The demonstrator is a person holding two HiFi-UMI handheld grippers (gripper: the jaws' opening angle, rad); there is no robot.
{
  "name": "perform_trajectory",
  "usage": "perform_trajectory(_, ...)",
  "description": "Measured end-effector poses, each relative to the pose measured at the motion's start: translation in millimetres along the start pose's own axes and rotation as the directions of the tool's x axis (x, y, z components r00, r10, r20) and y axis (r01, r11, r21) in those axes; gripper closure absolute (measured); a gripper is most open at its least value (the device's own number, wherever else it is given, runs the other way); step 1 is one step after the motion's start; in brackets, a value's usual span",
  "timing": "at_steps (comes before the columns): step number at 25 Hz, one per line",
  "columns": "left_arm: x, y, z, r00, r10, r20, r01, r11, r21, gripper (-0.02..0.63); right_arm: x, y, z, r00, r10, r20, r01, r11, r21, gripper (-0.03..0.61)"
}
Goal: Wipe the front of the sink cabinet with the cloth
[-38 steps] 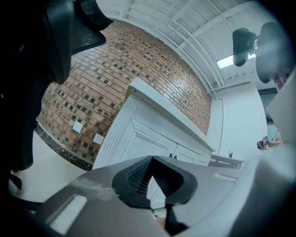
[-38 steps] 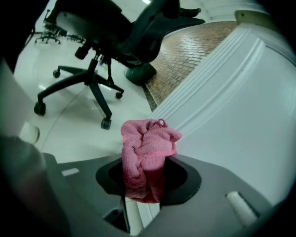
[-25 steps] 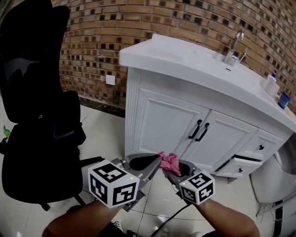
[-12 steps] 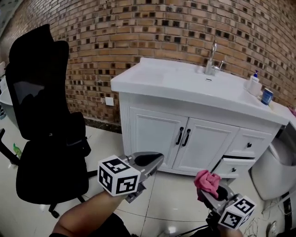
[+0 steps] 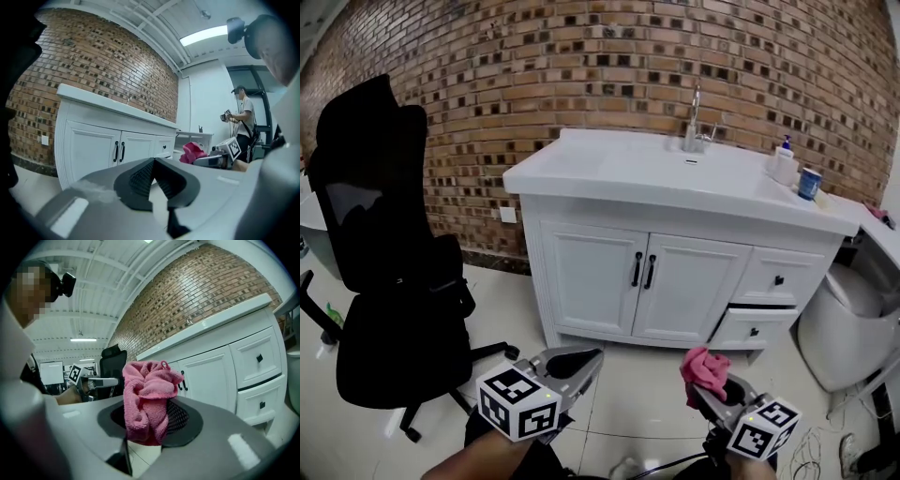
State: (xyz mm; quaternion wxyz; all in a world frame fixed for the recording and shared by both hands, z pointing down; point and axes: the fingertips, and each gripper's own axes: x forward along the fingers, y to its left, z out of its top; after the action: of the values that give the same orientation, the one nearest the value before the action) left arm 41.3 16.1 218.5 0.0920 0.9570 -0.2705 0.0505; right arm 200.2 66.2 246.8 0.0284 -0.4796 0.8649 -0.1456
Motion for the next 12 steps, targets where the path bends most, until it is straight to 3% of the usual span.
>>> perform_trajectory(12,-14.4,-38.4,-22.7,0.999,0.04,-0.028,-0.039,0.999,0.038,0.611,-14.5,6.3,-6.3,0.999,-0.012,0.031,0.014,0.999,-0.037,0.434)
